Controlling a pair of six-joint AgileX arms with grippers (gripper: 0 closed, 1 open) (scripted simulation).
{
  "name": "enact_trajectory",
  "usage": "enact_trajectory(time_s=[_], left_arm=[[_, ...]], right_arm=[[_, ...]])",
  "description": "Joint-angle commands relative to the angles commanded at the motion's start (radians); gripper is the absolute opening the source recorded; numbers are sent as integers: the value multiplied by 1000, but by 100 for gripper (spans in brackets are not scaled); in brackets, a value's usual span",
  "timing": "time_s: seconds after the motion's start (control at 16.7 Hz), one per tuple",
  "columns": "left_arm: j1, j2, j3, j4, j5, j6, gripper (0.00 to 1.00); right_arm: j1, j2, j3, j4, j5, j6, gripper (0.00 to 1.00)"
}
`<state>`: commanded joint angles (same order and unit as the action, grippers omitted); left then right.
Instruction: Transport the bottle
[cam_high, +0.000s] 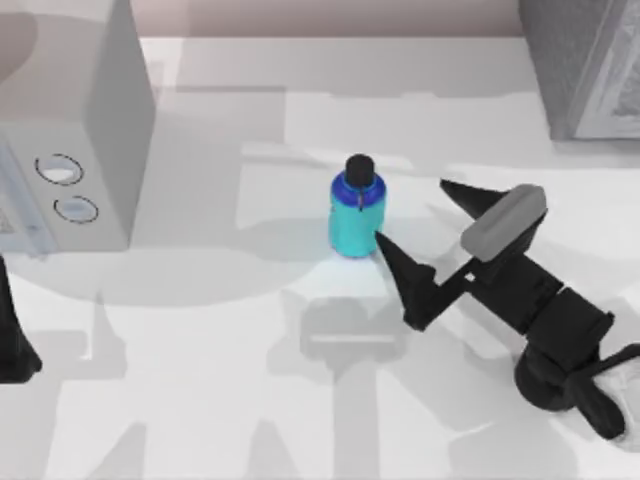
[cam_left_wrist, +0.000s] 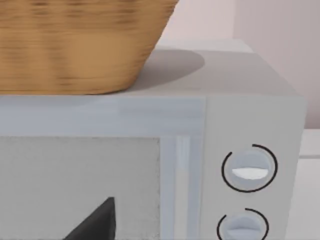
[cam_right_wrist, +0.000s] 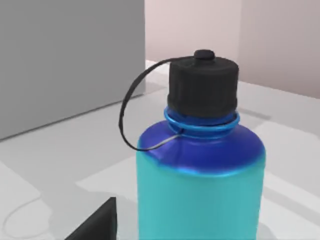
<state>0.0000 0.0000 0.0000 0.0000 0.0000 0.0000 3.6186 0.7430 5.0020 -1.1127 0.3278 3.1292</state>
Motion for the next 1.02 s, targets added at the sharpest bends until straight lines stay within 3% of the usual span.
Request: enact_trajectory(time_s=[1.02], left_arm=[[0,0,0,0,0,0,100]], right_arm=[[81,-127,-357,226,-81,1,100]])
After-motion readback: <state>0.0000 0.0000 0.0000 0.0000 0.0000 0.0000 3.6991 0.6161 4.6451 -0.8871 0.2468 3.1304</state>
